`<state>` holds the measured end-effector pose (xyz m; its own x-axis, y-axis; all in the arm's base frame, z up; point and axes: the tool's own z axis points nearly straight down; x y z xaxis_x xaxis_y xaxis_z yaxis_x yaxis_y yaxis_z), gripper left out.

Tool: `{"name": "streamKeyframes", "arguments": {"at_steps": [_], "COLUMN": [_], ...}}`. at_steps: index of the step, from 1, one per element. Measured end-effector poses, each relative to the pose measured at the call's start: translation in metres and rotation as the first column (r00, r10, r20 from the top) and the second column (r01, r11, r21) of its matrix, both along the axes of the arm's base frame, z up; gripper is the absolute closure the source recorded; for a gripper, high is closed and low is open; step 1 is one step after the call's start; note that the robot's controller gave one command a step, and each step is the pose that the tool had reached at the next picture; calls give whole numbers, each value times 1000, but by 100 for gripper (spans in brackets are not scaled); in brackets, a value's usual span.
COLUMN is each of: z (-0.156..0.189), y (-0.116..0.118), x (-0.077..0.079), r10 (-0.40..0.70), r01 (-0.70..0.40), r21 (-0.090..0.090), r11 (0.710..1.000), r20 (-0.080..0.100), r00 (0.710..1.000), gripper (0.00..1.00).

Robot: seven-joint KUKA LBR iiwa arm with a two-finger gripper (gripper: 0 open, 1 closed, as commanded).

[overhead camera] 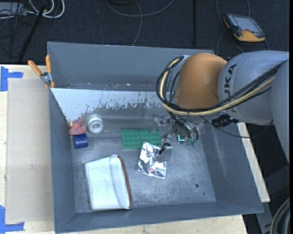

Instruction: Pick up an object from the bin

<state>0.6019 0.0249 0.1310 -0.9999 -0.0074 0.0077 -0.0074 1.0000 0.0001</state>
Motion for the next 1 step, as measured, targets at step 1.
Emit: {"name": "streamKeyframes", "arguments": {"at_steps": [1], "z": [-63], "y": [-9], "x": [-41], "r10": [349], "r01": [-349], "r21": [2], "r11": [937], "r20": [3], "r00": [937], "gripper": [0]}}
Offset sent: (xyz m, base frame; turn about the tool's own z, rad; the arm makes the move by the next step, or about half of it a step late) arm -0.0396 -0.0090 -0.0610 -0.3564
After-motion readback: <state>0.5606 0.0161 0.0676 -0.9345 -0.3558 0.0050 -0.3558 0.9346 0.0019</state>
